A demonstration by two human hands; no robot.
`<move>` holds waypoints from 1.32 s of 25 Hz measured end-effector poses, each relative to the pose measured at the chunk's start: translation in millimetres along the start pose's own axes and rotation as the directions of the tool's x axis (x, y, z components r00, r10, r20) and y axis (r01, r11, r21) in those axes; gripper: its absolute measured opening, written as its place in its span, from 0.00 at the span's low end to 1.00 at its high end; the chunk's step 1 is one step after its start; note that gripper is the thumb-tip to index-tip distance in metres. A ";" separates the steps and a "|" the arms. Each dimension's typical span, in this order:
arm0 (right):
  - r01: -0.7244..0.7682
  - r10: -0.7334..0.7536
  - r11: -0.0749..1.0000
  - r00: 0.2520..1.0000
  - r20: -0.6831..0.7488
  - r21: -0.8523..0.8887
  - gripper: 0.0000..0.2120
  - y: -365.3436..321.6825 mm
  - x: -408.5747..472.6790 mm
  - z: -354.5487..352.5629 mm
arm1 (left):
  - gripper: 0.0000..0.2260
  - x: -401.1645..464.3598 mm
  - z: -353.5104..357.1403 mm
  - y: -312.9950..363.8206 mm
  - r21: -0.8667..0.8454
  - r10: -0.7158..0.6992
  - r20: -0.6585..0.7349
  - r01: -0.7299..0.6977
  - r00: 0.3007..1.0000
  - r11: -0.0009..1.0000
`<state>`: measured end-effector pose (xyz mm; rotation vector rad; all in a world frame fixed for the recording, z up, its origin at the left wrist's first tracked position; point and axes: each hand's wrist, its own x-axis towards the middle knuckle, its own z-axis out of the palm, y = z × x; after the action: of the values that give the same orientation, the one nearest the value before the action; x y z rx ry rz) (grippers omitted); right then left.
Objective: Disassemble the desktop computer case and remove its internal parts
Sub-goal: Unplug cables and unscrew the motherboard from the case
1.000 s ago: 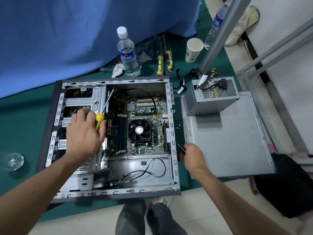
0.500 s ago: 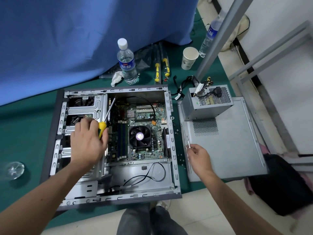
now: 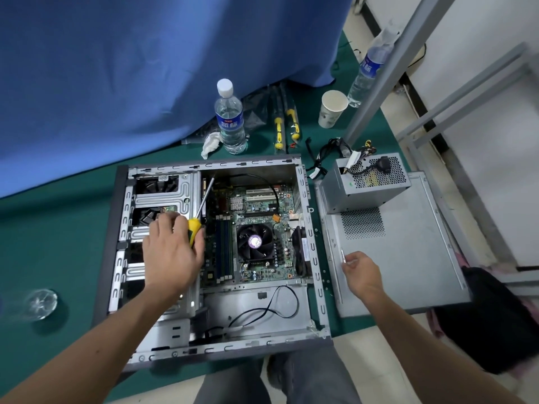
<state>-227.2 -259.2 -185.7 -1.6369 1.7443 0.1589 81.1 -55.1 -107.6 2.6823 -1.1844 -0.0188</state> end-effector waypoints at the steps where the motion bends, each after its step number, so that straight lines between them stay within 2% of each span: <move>1: 0.000 0.000 1.000 1.000 0.000 -0.003 0.09 -0.2 -0.4 0.9 | 0.19 -0.4 0.1 0.1 0.006 -0.005 0.001 0.005 1.000 1.000; 5: 0.014 -0.011 0.999 0.999 -0.047 0.045 0.08 -12.5 -2.4 -11.6 | 0.18 0.7 -0.6 -0.1 -0.025 -0.027 0.010 0.027 1.000 0.999; 10: 0.105 -0.093 0.926 0.994 -0.049 0.362 0.06 -63.2 -24.2 -44.9 | 0.16 -0.1 -5.4 4.7 -0.127 -0.092 0.001 0.092 0.996 0.988; 13: 0.226 -0.197 0.879 0.974 -0.113 0.421 0.08 -102.2 -42.5 -62.1 | 0.13 -6.1 -8.4 6.2 -0.238 -0.184 -0.007 0.177 0.983 0.955; 15: 0.339 -0.315 0.879 0.941 -0.125 0.336 0.12 -124.3 -57.2 -63.2 | 0.14 -15.0 -10.9 6.5 -0.258 -0.263 -0.001 0.254 0.965 0.932; 17: 0.409 -0.407 0.892 0.912 -0.052 0.195 0.23 -138.3 -69.4 -52.2 | 0.15 -22.5 -12.6 7.1 -0.279 -0.332 0.005 0.320 0.943 0.905; 19: 0.446 -0.450 0.892 0.892 0.052 0.071 0.31 -146.4 -80.1 -32.8 | 0.15 -23.0 -16.4 3.6 -0.282 -0.364 0.021 0.355 0.931 0.891; 21: 0.493 -0.487 0.868 0.869 0.085 -0.065 0.35 -148.8 -82.6 -16.3 | 0.15 -20.9 -20.1 0.2 -0.287 -0.376 0.043 0.372 0.926 0.883; 24: 0.511 -0.515 0.840 0.857 0.031 -0.183 0.36 -149.4 -73.4 -3.1 | 0.16 -19.4 -22.3 -5.5 -0.269 -0.377 0.043 0.375 0.925 0.887; 27: 0.498 -0.514 0.844 0.857 -0.037 -0.201 0.35 -152.0 -64.0 5.9 | 0.16 -20.1 -24.4 -7.2 -0.229 -0.351 0.059 0.355 0.935 0.906; 31: 0.465 -0.505 0.855 0.848 -0.160 -0.230 0.30 -153.6 -56.7 15.4 | 0.17 -16.5 -28.5 -4.8 -0.215 -0.423 0.130 0.442 0.897 0.871; 33: 0.454 -0.497 0.860 0.848 -0.184 -0.233 0.28 -153.6 -55.0 17.8 | 0.19 -16.4 -31.3 0.2 -0.199 -0.411 0.105 0.424 0.906 0.883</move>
<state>-84.6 -232.6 -109.1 -2.2552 1.4580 -0.1262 72.8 -37.5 -78.1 2.6944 -0.5524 -0.2809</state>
